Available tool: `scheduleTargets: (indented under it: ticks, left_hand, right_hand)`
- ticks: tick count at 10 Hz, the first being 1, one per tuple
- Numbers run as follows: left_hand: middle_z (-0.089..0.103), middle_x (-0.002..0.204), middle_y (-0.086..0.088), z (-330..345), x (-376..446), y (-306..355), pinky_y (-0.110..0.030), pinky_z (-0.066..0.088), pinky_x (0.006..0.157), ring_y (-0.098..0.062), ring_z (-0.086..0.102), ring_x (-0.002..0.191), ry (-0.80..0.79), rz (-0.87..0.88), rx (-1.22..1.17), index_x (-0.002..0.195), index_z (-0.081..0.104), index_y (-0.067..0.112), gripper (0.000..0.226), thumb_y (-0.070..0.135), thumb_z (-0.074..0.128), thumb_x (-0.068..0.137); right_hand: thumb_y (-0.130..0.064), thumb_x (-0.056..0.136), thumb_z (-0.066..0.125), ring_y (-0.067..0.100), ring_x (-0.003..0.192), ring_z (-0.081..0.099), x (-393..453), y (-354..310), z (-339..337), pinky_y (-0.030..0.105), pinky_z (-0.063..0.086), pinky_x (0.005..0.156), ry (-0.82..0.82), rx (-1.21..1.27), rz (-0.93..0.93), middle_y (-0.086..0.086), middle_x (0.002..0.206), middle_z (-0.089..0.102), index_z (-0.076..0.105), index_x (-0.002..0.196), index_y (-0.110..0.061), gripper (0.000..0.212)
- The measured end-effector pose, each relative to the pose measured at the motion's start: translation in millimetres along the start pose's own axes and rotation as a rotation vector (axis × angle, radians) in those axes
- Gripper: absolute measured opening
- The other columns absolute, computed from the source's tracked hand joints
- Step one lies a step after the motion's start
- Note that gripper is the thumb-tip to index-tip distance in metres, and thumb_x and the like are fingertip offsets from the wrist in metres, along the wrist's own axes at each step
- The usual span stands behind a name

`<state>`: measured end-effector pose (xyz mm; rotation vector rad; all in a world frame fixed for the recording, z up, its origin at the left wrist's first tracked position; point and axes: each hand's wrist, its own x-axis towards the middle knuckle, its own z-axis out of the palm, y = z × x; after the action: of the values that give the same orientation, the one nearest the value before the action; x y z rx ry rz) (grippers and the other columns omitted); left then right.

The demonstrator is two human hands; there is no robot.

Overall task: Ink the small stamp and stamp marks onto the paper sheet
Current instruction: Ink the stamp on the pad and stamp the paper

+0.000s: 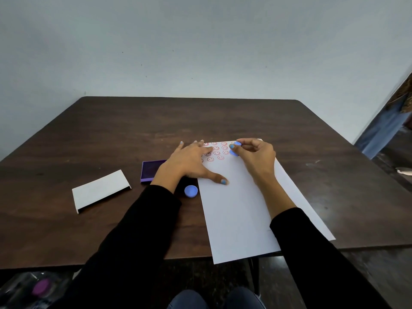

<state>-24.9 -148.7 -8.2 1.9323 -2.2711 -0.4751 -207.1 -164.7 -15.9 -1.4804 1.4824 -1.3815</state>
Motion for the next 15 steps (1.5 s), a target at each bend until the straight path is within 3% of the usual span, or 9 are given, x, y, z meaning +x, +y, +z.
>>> scheduleTargets:
  ticks: [6,9,10,11,13,15]
  left_hand:
    - [0.013,0.159,0.002,1.3,-0.5,-1.0,-0.047,-0.005,0.118,-0.014,0.006,0.147,0.019,0.005,-0.003,0.145,0.023,0.032,0.122,0.087,0.060,0.042]
    - [0.013,0.159,0.002,0.7,-0.8,-0.7,-0.048,-0.005,0.118,-0.015,0.006,0.147,0.016,0.005,0.003,0.146,0.024,0.031,0.120,0.085,0.060,0.045]
    - [0.013,0.159,0.002,0.9,-0.7,-0.2,-0.048,-0.005,0.118,-0.015,0.007,0.147,0.018,0.008,0.007,0.145,0.024,0.031,0.120,0.086,0.060,0.045]
    - [0.013,0.159,0.002,0.4,-0.9,-0.1,-0.048,-0.005,0.118,-0.015,0.007,0.147,0.020,0.006,0.005,0.145,0.024,0.031,0.119,0.085,0.061,0.046]
    - [0.013,0.159,0.001,0.3,-0.5,-0.4,-0.048,-0.005,0.118,-0.016,0.007,0.147,0.012,0.003,0.017,0.145,0.023,0.031,0.118,0.084,0.061,0.047]
    - [0.012,0.160,0.001,0.5,0.8,-0.5,-0.049,-0.005,0.118,-0.017,0.007,0.147,-0.004,-0.009,0.023,0.145,0.023,0.032,0.118,0.085,0.060,0.047]
  right_hand:
    - [-0.022,0.074,0.078,0.008,0.078,0.063,-3.3,-5.7,1.8,0.008,0.045,0.066,-0.080,-0.144,-0.057,0.007,0.098,0.074,0.072,0.100,-0.011,0.030]
    - [-0.022,0.074,0.078,0.009,0.077,0.061,-2.1,-4.3,4.0,0.011,0.045,0.065,-0.108,-0.208,-0.057,0.007,0.096,0.074,0.071,0.099,-0.011,0.028]
    - [-0.021,0.073,0.079,0.010,0.075,0.061,-1.0,-3.8,5.7,0.020,0.048,0.071,-0.093,-0.237,-0.052,0.006,0.092,0.073,0.071,0.094,-0.010,0.025]
    - [-0.019,0.071,0.080,0.008,0.068,0.058,-0.3,-3.9,7.9,0.022,0.048,0.069,-0.086,-0.256,-0.057,0.003,0.085,0.071,0.070,0.087,-0.011,0.021]
    - [-0.021,0.068,0.082,0.004,0.057,0.053,4.3,-7.8,7.8,0.014,0.041,0.056,-0.125,-0.296,-0.015,-0.005,0.076,0.062,0.065,0.079,-0.014,0.021]
    - [-0.020,0.068,0.082,0.004,0.053,0.053,7.7,-14.7,7.1,0.012,0.036,0.050,-0.165,-0.335,0.017,-0.003,0.073,0.061,0.060,0.073,-0.016,0.023]
